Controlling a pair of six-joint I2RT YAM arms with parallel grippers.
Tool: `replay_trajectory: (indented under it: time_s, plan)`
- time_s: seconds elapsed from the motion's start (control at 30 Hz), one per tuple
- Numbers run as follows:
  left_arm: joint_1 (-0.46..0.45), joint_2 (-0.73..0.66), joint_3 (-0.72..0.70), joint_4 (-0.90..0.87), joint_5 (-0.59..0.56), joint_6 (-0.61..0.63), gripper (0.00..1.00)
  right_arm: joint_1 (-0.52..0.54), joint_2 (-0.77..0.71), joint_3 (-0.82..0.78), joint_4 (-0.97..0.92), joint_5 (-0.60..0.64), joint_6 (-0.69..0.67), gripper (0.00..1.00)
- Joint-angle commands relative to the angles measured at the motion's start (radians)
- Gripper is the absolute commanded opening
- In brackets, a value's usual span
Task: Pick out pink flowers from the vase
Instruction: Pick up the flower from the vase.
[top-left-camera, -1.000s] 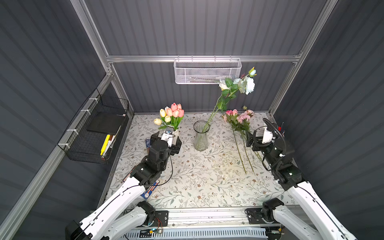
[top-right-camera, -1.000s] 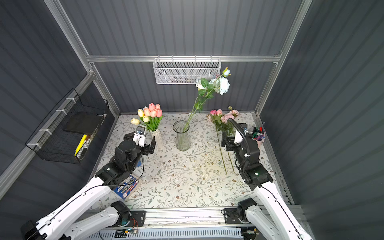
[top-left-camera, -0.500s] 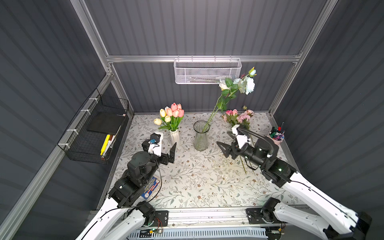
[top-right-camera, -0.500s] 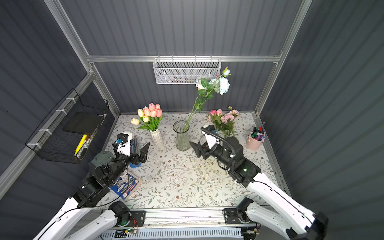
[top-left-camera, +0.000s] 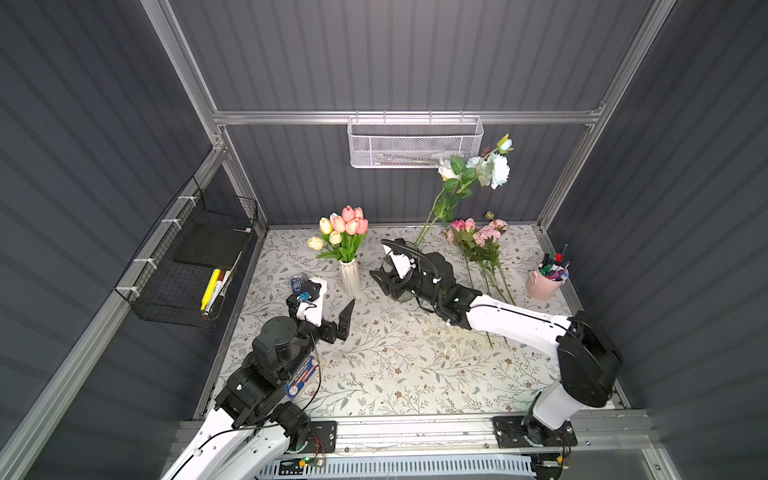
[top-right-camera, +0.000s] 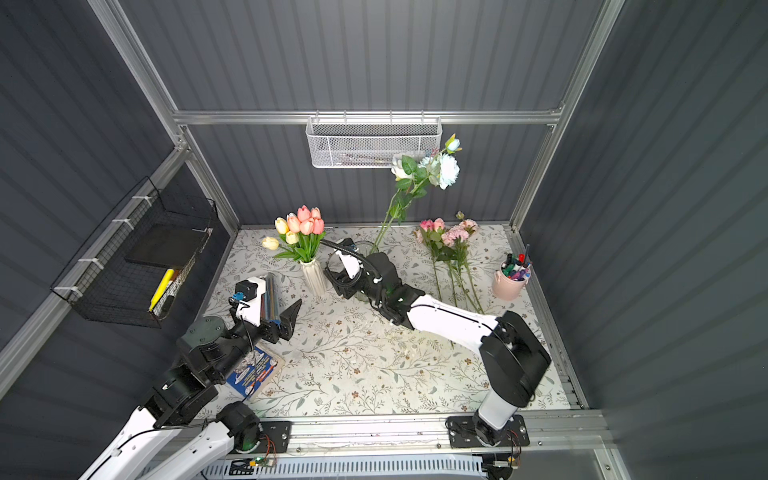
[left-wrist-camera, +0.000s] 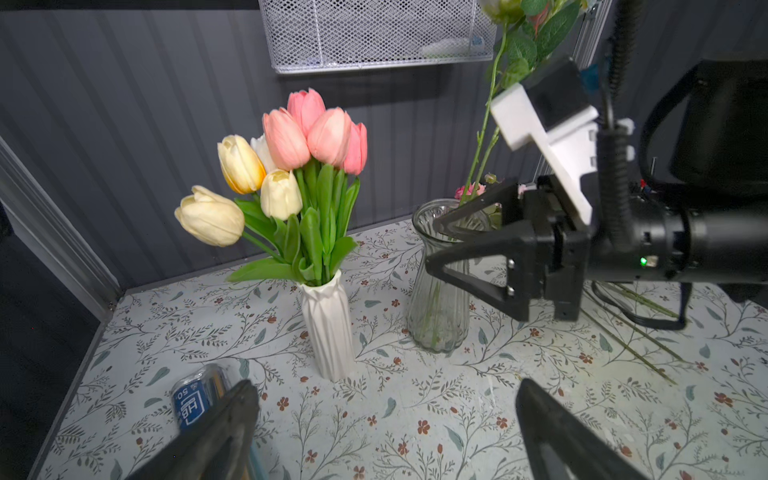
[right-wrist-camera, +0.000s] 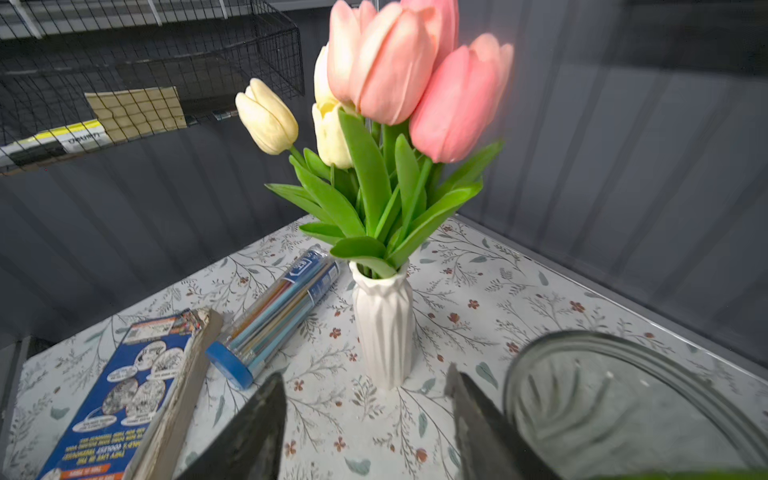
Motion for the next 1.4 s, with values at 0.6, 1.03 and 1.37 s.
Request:
replay_trajectory:
  time_s: [0.6, 1.03, 1.37]
  plan:
    - [0.004, -0.114, -0.094, 0.053, -0.137, 0.027, 0.97, -0.053, 0.263, 0.257, 0.258, -0.047, 0.068, 0.38]
    - [0.004, -0.111, -0.1, 0.06, -0.13, 0.047, 0.97, -0.071, 0.358, 0.37, 0.214, -0.105, 0.126, 0.29]
    - [0.004, -0.112, -0.101, 0.06, -0.123, 0.045, 0.97, -0.072, 0.385, 0.373, 0.213, -0.108, 0.147, 0.29]
